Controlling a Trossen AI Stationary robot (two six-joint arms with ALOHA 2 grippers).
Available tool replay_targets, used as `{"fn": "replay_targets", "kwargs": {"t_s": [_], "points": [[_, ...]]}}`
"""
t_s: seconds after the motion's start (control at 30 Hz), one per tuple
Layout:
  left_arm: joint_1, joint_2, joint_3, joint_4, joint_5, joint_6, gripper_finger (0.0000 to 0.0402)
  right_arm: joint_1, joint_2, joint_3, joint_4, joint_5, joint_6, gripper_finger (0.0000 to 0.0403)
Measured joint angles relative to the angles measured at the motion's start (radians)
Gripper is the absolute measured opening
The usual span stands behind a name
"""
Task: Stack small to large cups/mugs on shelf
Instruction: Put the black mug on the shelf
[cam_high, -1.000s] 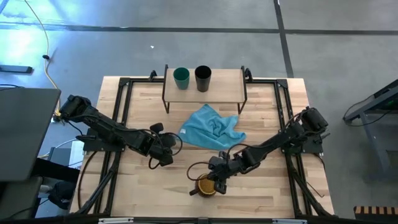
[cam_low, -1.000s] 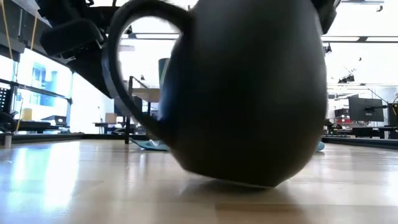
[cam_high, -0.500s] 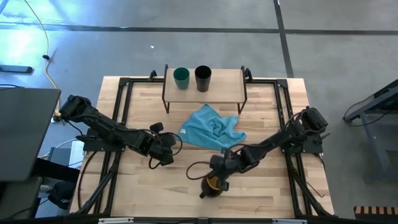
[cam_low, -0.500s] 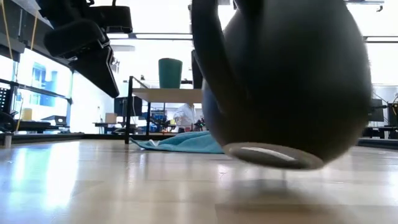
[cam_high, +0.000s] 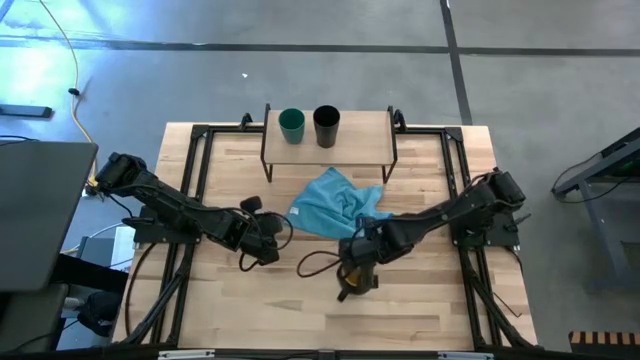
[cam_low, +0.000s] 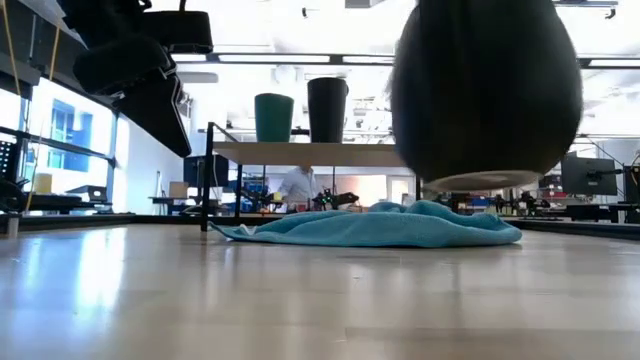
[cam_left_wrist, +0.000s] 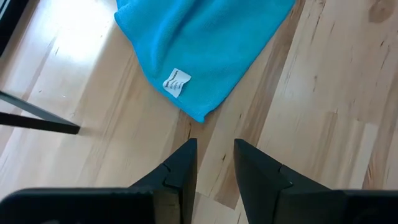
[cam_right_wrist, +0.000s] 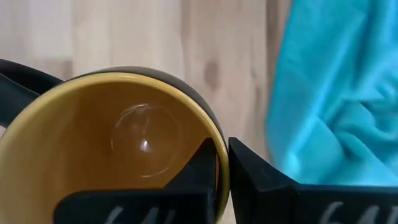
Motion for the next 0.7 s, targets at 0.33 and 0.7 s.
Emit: {"fn": "replay_targets", "kwargs": {"t_s": [0.33, 0.7], "points": [[0.0, 0.0, 0.0, -0.016, -0.002, -0.026, 0.0094, -0.076, -0.125, 0.032, -0.201, -0.017, -0.069, 0.0001], [0.0, 0.0, 0.0, 0.031, -0.002, -0.069, 0.0094, -0.252, -0.285, 0.049, -0.345, -0.021, -0.203, 0.0]]}}
